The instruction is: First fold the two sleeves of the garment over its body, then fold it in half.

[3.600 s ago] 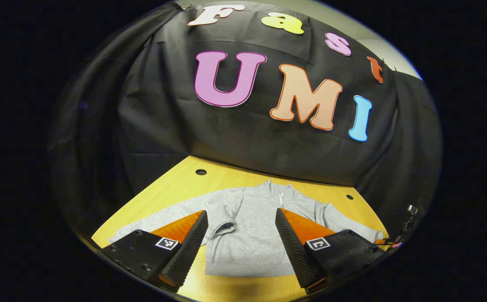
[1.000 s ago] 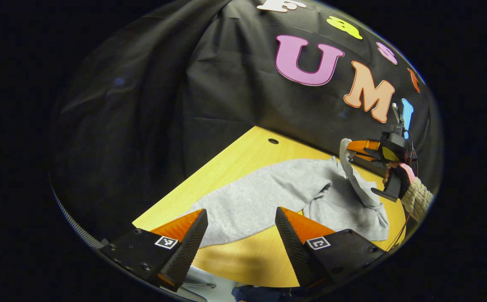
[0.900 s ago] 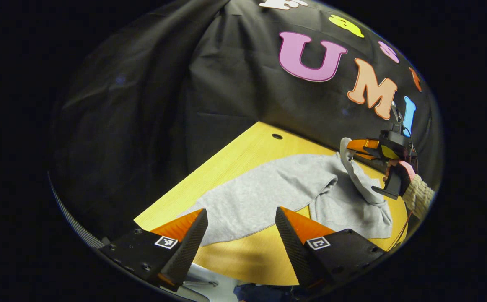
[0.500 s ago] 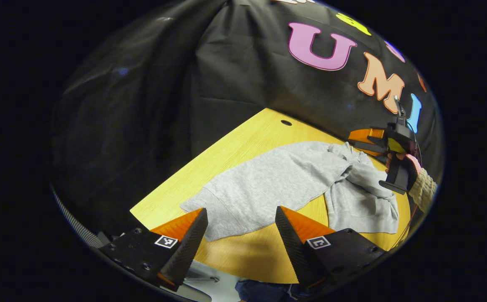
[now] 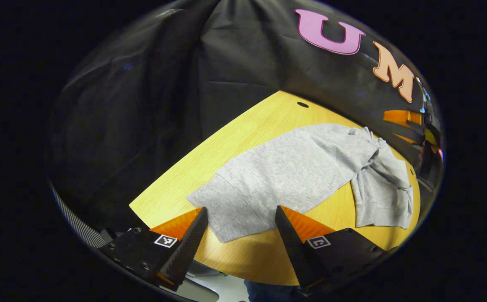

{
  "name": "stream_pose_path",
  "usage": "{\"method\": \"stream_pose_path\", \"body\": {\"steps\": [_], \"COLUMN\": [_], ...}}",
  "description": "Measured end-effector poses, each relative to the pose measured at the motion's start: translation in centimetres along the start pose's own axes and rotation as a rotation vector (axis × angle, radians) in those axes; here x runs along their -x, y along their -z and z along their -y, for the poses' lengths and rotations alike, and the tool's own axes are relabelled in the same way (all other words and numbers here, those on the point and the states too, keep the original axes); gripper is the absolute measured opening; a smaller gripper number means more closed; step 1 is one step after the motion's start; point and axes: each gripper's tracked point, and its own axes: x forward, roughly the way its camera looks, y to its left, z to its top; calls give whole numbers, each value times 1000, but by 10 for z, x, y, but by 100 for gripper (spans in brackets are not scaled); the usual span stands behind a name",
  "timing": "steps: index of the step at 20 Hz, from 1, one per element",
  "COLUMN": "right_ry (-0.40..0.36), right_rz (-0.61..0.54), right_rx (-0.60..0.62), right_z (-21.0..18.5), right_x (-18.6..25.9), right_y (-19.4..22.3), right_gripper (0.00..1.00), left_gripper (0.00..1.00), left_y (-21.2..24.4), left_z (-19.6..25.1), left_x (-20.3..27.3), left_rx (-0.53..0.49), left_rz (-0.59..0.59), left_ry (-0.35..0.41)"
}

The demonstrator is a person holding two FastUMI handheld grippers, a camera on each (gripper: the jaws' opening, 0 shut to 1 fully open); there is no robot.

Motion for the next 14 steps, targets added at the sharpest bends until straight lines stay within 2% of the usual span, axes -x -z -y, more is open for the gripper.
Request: {"method": "stream_pose_path", "body": {"steps": [1, 3, 4, 8, 10, 11, 12, 14], "right_ry": [-1, -4, -3, -13, 1, 10, 23, 48], "right_rz": [2, -1, -3, -18, -22, -22, -26, -29], "right_rx": [13, 30, 31, 8, 6, 1, -2, -14], "right_z": [1, 4, 7, 19, 32, 38, 45, 57], "right_x": [5, 17, 26, 60, 81, 90, 100, 122], "right_y": [0, 1, 2, 7, 9, 11, 13, 17], "right_gripper": [98, 98, 94, 92, 89, 95, 95, 95], "left_gripper": [96, 95, 94, 90, 80, 72, 65, 36], "left_y": [3, 5, 3, -1, -1, -1, -2, -6], "left_z": [-2, -7, -8, -3, 0, 5, 10, 16], "left_x": [-1, -5, -4, -3, -8, -9, -11, -16], "left_rx": [-11, -59, -83, -74, -81, -88, -87, -81], "left_rz": [-5, -8, 5, 54, 68, 71, 71, 67], "left_ry": [-15, -48, -53, -50, -41, -33, -17, -11]}}
